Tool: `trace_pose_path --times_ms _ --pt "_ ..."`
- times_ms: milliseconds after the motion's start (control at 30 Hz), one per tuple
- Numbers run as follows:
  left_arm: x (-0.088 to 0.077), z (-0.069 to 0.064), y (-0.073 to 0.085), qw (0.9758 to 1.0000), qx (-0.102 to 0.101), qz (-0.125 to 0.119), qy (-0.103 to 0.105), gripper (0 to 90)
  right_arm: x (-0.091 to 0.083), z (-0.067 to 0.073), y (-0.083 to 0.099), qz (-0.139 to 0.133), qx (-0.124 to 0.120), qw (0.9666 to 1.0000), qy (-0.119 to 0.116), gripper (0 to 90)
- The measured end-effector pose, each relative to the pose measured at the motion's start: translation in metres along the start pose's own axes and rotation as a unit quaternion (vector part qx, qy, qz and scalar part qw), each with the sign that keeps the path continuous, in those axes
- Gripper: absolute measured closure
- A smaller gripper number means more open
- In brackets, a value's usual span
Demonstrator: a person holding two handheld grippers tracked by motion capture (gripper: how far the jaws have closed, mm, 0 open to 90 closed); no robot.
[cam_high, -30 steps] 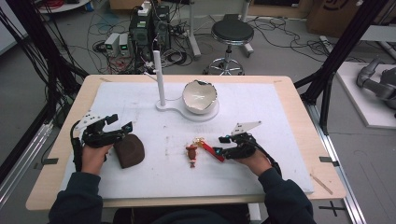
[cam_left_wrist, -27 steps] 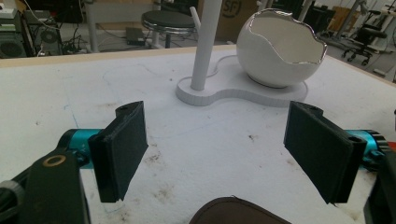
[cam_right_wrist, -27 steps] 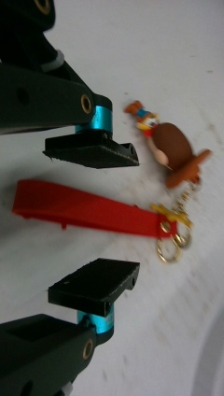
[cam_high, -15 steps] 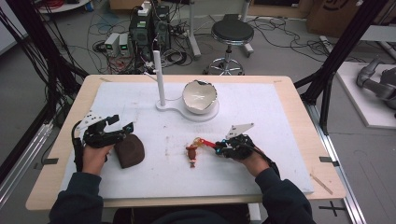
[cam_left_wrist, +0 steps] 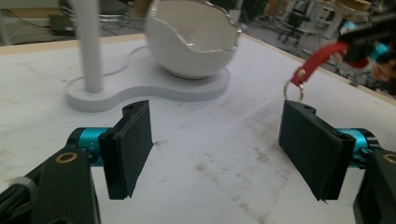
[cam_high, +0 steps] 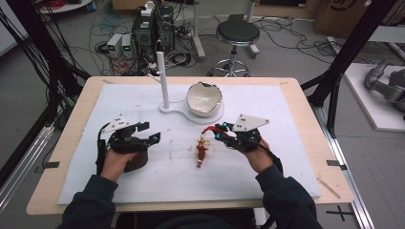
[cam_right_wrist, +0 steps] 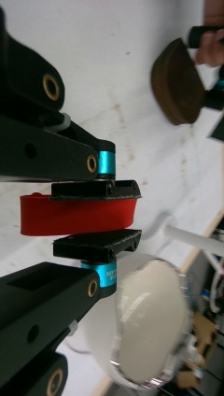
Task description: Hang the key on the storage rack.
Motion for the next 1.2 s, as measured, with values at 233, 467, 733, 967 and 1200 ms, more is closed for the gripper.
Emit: trace_pose_path --times_ms 233,467,733,967,1200 --pt "0.025 -0.026 0.002 0.9988 0.016 0.017 0.042 25.8 -0.007 0.006 -0.042 -0.041 -0.013 0.9990 -0.010 76.4" --pt "0.044 -0.042 0.006 0.9963 0.053 0.036 0.056 24.8 -0.002 0.013 -0.066 -0.058 -0.028 0.9975 -0.030 76.4" --pt "0.048 -0.041 0.009 0.9952 0.078 0.041 0.042 22.8 0.008 0.026 -0.086 -0.077 -0.020 0.9943 -0.071 76.3" --pt "0.049 -0.054 0.013 0.9898 0.106 0.065 0.070 52.8 0.015 0.035 -0.094 -0.081 -0.021 0.9927 -0.086 76.3" --pt "0.043 -0.053 0.001 0.9903 0.095 0.078 0.065 53.6 0.011 0.013 -0.070 -0.074 0.033 0.9945 -0.066 75.6"
Point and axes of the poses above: each handheld gripper's, and its own axes: x roughly forward along the jaws, y roughly out of its underside, z roughly to its left, the point moved 7 cm from there along x, roughly forward along the jaws
